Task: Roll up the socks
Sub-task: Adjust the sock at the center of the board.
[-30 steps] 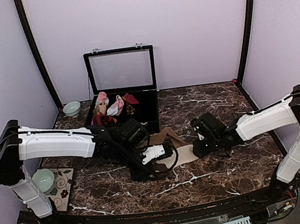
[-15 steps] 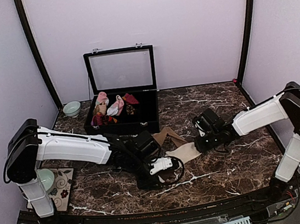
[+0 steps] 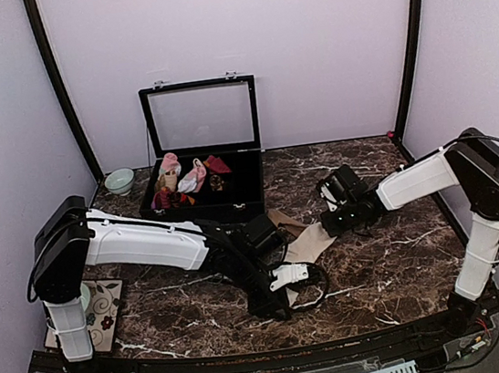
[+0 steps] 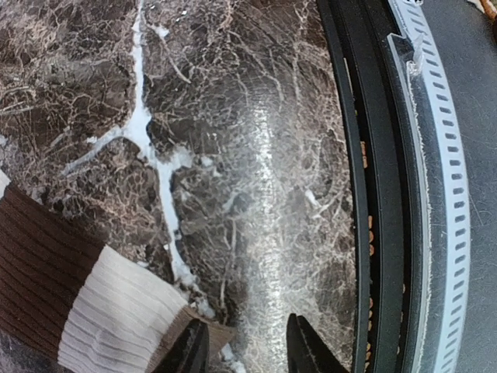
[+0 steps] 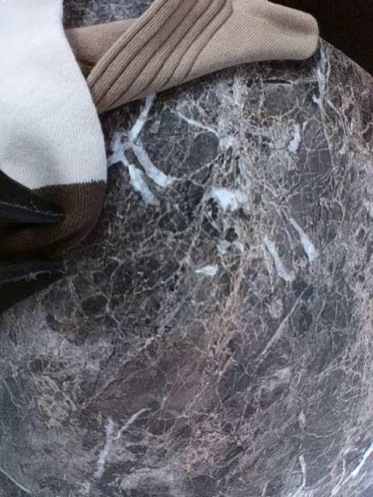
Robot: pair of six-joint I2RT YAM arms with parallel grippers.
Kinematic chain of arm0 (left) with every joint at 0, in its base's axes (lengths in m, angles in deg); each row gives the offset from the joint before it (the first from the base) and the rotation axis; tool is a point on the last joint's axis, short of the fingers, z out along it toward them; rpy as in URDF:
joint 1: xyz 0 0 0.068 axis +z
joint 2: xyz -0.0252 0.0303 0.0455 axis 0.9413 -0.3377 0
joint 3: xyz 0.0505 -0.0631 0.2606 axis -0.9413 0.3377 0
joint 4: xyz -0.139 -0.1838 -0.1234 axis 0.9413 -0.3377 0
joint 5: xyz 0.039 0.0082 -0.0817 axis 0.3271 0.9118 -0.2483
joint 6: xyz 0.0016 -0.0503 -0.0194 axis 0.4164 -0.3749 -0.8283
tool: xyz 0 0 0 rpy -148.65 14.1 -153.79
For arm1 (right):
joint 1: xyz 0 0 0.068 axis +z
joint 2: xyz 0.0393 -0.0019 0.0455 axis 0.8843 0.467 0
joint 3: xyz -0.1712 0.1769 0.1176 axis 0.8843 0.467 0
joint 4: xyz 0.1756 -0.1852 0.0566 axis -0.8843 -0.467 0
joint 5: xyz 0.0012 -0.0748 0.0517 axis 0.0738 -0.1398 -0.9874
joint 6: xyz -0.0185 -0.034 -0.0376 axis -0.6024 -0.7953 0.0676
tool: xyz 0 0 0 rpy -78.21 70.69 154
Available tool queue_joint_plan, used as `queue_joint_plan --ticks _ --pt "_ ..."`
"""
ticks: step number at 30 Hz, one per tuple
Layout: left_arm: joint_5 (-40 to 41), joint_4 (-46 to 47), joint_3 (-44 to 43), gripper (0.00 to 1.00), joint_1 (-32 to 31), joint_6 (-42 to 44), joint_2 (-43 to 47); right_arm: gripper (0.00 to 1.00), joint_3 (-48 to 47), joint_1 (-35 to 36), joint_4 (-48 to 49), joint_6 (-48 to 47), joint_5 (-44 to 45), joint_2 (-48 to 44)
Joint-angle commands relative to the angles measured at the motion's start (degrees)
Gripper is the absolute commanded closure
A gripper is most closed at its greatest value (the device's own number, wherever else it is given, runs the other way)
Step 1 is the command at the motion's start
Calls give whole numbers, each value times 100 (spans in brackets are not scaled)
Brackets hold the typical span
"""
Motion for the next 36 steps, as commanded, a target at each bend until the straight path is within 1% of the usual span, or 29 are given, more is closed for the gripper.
queue_joint_plan --ticks 1,4,6,10,11,12,13,15,17,19,22,24,27,29,33,36 --pt "-358 -606 -174 63 123 323 436 81 -316 -75 326 -452 -358 77" --pt "-827 -1038 40 63 510 468 1035 80 -714 -84 301 -650 -762 305" --pt "-1112 -1092 337 63 800 522 1437 78 -957 -83 279 -727 -956 405" --pt "-1076 -931 694 63 1073 498 1790 75 -1208 -89 526 -660 -1514 427" --pt "-1094 -970 719 63 1076 521 1815 75 -1424 -86 345 -729 -1651 475" --pt "-1110 -978 760 63 1076 564 1834 75 -1671 -84 55 -749 -1611 498" --pt "-1098 -963 796 64 1076 620 1832 75 -1729 -83 -112 -689 -1523 446" --pt "-1019 -826 848 64 1085 682 1776 76 -1223 -88 7 -457 -1428 124" --pt "-756 -636 852 64 1098 749 1673 75 -679 -87 217 -250 -1482 -293" --pt "-257 -247 850 65 1174 851 1559 76 -405 -84 16 -62 -1359 -571" --pt "519 500 804 67 1476 958 1186 77 12 -86 -116 212 -1291 -917" --pt "974 793 607 68 1700 1020 883 78 296 -90 -101 322 -1318 -1028" --pt "1270 1335 516 68 1987 1006 623 79 490 -86 -91 327 -1371 -1031" --pt "1367 1673 555 68 2058 1045 532 79 482 -87 -80 352 -1449 -1031" --pt "1631 2039 587 69 2074 1140 289 81 416 -84 81 428 -1517 -791" --pt "1756 2071 632 70 2116 1212 140 83 397 -86 136 489 -1581 -649"
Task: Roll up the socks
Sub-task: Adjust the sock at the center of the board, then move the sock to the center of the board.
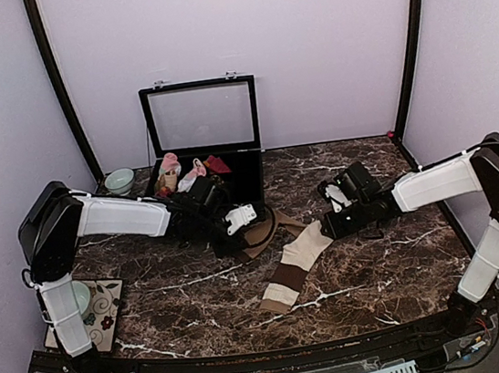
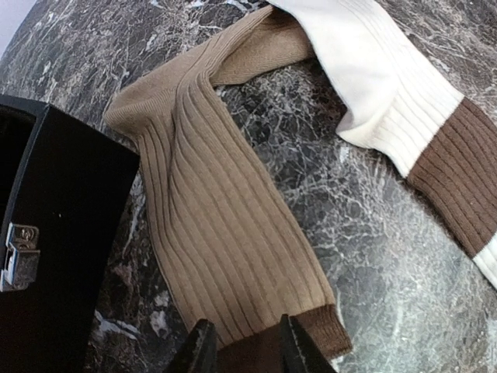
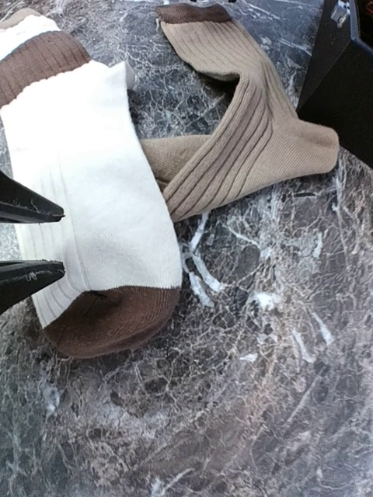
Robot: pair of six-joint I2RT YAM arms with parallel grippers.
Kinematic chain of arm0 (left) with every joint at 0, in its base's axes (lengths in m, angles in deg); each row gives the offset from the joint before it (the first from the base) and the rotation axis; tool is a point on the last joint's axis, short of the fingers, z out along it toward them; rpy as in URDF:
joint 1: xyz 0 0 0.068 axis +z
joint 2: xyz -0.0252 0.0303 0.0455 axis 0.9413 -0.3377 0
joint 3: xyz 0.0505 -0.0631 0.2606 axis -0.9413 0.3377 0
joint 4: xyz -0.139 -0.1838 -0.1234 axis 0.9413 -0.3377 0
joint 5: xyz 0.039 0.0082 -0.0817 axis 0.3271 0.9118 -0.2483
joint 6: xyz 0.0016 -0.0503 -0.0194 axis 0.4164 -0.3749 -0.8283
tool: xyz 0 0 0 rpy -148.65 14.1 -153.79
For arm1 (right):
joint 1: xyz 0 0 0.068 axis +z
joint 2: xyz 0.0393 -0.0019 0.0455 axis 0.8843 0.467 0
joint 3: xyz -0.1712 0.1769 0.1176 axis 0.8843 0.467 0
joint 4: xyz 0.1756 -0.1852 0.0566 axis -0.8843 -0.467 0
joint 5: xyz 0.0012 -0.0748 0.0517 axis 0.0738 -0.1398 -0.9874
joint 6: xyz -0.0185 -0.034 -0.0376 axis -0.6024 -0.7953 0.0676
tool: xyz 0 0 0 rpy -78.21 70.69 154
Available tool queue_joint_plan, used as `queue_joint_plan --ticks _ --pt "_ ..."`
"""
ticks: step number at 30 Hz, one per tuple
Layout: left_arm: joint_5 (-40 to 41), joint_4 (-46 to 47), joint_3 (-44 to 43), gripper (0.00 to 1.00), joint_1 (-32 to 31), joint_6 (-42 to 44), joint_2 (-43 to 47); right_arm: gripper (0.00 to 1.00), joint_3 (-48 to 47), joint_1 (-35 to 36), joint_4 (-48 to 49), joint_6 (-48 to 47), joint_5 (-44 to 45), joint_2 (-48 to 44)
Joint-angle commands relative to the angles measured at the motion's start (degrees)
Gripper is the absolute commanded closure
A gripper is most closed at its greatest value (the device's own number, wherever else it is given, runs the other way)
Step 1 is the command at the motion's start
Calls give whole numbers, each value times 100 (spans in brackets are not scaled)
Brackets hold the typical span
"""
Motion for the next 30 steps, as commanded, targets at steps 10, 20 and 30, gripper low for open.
queue_joint_plan --ticks 10,20,30 --pt "946 327 738 72 67 777 -242 84 49 -24 328 147 -54 343" --pt "1495 -754 1718 74 685 949 533 81 -26 -23 208 -15 3 398" --pt "2226 -1212 2907 75 2068 1461 2067 80 -565 -25 149 -185 -132 896"
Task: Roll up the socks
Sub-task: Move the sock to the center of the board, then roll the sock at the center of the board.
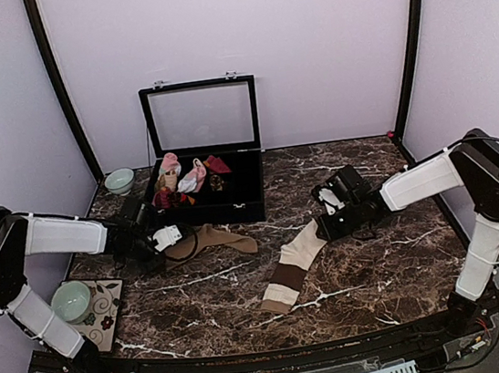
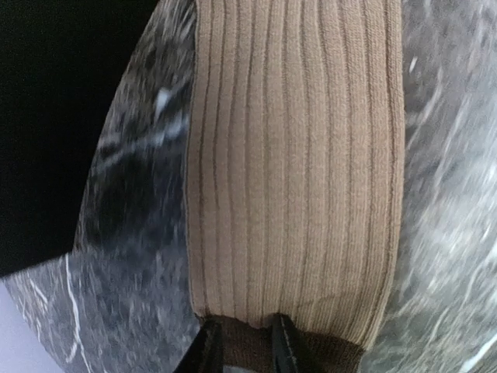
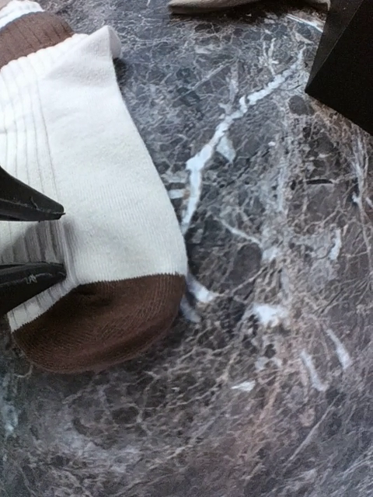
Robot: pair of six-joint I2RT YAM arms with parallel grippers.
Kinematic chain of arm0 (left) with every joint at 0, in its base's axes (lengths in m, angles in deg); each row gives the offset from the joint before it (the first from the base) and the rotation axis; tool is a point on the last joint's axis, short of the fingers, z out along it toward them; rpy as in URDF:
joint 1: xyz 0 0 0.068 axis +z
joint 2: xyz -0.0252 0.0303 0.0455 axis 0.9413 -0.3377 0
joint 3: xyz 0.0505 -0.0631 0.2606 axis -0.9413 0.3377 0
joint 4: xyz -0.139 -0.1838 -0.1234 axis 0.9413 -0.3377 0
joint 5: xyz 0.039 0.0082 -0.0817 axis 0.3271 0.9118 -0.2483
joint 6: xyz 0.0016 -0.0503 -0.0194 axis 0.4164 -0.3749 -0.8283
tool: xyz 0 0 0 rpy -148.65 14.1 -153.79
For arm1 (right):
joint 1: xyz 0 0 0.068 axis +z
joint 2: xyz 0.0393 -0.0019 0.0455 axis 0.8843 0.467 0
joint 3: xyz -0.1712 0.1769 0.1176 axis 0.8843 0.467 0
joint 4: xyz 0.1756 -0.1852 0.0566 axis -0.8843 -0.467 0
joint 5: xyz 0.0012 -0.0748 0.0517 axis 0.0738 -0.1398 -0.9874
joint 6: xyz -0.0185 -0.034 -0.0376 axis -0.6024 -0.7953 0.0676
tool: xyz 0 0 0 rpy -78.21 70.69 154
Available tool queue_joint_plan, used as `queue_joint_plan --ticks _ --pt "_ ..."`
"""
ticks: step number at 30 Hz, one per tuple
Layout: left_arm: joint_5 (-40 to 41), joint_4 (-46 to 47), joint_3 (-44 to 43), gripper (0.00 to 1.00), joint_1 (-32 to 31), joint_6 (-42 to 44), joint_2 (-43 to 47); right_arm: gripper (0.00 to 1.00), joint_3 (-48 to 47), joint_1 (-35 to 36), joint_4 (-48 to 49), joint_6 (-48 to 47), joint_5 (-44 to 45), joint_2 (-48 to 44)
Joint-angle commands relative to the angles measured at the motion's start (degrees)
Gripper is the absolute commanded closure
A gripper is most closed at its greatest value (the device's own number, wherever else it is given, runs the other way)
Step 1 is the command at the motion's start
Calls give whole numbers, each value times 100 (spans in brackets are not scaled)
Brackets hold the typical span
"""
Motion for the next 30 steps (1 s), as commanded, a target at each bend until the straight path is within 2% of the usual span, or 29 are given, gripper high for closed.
queue_joint_plan --ticks 1,5,10,11,12,17,18,22,23,24,28,30 --pt "617 -1115 539 75 412 365 477 80 -392 -23 31 -170 -92 335" --pt "289 -1498 564 70 445 375 1208 80 -874 -28 3 -281 -138 734" --pt "-996 -2880 -750 64 386 -160 1511 81 -2033 -30 -334 -564 -117 1439" --pt "-1270 -3066 -989 57 335 -235 1524 81 -2236 -32 -413 -619 -123 1555" --pt "-1505 -3177 -1173 47 146 -297 1536 81 -2431 -37 -489 -672 -143 1663" --pt "-2063 -3021 -1652 46 -986 -735 1396 77 -2865 -31 -585 -733 -277 1602" --pt "-2240 -2989 -1776 46 -1120 -831 1279 73 -2748 -32 -459 -709 -292 1412" --pt "-2822 -3036 -2387 45 -1303 -1005 580 41 -2001 -29 -132 -685 -229 440" --pt "-2896 -3044 -2544 45 -1317 -1001 404 19 -1701 -17 16 -635 -180 104" --pt "-2922 -3045 -2704 45 -1328 -997 218 3 -1279 7 157 -603 -52 -213" --pt "-2951 -2880 -3256 45 -1352 -1115 -329 0 -221 46 259 -473 607 -1638" --pt "-3001 -2779 -3493 44 -1357 -1257 -504 0 364 11 710 -20 660 -2424"
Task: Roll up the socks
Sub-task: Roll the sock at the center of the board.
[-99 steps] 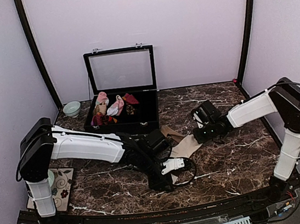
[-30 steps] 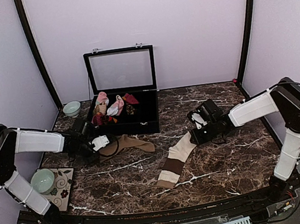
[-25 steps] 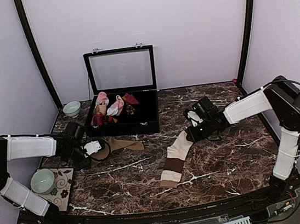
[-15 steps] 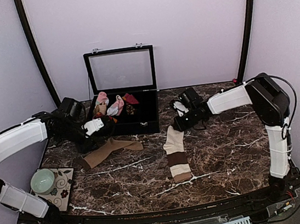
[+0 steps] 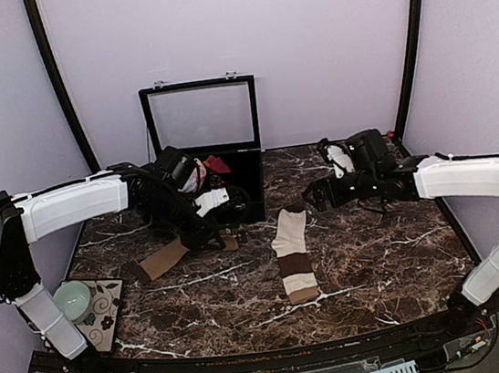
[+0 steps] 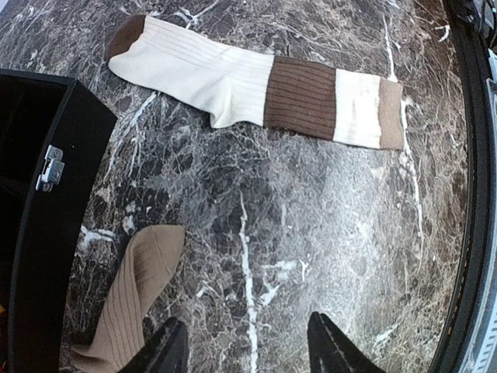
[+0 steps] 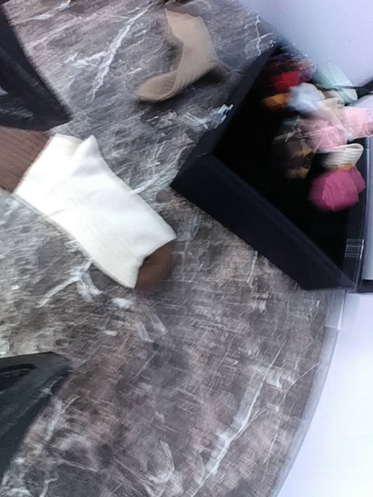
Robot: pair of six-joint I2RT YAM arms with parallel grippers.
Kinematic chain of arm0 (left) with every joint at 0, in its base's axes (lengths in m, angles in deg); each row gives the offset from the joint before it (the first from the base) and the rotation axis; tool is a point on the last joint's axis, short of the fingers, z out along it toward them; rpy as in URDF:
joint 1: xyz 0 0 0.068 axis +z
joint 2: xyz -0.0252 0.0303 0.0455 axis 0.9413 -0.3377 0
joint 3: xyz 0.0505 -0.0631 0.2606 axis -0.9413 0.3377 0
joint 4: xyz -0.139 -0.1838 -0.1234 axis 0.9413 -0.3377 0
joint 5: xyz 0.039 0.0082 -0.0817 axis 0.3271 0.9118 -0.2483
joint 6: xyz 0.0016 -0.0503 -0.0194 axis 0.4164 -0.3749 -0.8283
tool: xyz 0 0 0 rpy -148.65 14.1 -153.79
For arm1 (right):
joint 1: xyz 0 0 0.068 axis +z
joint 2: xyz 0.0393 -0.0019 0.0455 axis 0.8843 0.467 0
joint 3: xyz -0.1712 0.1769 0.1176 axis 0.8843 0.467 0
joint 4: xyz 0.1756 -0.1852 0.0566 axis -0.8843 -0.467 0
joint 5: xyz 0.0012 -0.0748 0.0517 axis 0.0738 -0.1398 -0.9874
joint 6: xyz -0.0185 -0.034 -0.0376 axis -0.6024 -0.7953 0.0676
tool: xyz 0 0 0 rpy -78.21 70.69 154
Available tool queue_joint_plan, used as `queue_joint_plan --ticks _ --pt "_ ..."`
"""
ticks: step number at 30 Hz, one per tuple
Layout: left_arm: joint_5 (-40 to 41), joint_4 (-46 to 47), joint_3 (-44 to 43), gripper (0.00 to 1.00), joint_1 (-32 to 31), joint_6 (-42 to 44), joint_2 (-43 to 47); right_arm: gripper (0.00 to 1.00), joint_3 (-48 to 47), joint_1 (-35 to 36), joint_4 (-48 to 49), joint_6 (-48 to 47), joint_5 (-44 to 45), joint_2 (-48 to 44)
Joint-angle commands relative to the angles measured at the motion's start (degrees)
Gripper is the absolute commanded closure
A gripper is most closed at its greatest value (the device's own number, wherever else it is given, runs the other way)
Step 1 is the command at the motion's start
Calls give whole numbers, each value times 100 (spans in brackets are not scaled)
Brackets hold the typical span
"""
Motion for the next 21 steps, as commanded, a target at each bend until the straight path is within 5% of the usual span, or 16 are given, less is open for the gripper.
queue_joint_plan --ticks 1,3,5,9,14,21 --pt "-331 83 -591 44 -32 -371 -253 0 1200 -28 1203 863 422 -1543" --pt "-421 201 -750 43 -54 -465 -415 0 1965 -66 2093 1027 -152 -2232" --pt "-457 254 -928 43 -88 -497 -647 4 2173 40 1948 846 -387 -2324" --pt "-648 80 -1539 43 -170 -584 -1326 22 2245 1315 1014 -164 676 -2066" --pt "-858 148 -2106 42 -266 -608 -1965 34 3200 2438 2072 -757 970 -2374" --pt "-921 421 -2614 42 -669 -685 -2632 44 3204 2676 2278 -1327 380 -1670"
